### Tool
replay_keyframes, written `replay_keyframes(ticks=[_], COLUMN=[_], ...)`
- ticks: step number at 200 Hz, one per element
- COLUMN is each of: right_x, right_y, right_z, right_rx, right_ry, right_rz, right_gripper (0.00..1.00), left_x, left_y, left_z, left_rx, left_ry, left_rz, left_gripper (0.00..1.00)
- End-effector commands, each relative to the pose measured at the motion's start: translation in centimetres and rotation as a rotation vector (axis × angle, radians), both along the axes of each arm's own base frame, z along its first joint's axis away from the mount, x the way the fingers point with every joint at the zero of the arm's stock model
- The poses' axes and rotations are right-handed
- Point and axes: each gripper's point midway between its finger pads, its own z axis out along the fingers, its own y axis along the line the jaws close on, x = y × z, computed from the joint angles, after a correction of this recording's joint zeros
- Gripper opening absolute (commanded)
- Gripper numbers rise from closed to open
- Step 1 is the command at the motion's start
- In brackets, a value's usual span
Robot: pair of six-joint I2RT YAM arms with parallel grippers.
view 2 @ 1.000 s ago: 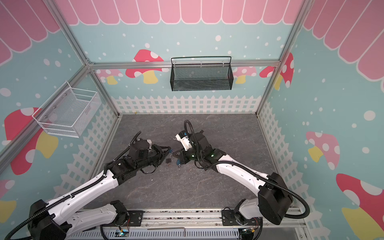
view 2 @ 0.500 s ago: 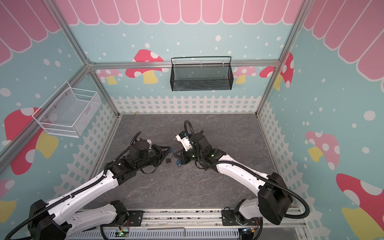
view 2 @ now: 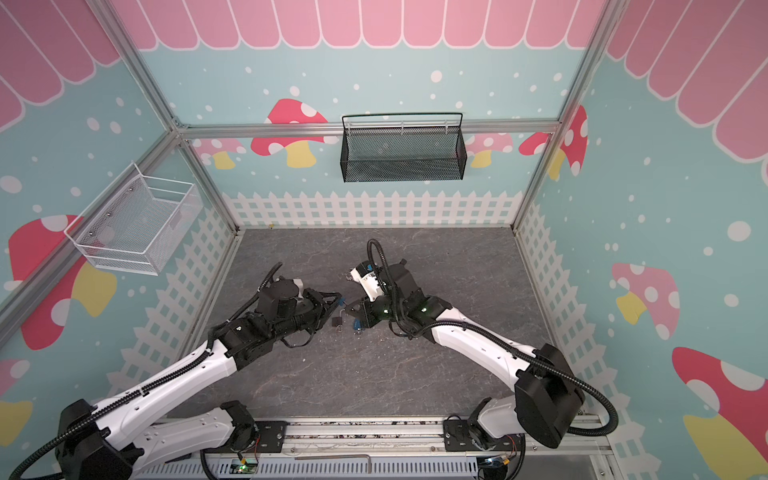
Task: Unlock with the key
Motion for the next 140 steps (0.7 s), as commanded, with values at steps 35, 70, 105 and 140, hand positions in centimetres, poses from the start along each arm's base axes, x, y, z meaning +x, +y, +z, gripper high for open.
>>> replay_keyframes(ticks=[35,70,105,140], right_x=[0.5,0.8,1.1,1.6], right_y=[0.3,0.6,0.4,0.2], right_z=[0.1,1.2,2.6,2.0], right_rx=[-0.003,0.016,0.032,0.007], right_ry=[-0.018,-0.037,-0.067,-0.061], right_rz=[-0.002,-0.001,-0.020,-0.045], right_gripper=[0.00,0.00,0.00,0.00], left_x=[0.1,0.1,0.0,0.0], left_y=[-0.2,-0.3,-0.3,-0.4], left_z=[1.2,1.2,1.1,1.3], left_rx=[-0.033,-0.033,-0.030,-0.036], left_ry=[-0.030,-0.030,-0.029,-0.031], left_rz=[-0.002,-0.009,-0.014,-0.020], left_gripper=[0.00,0.00,0.00,0.00])
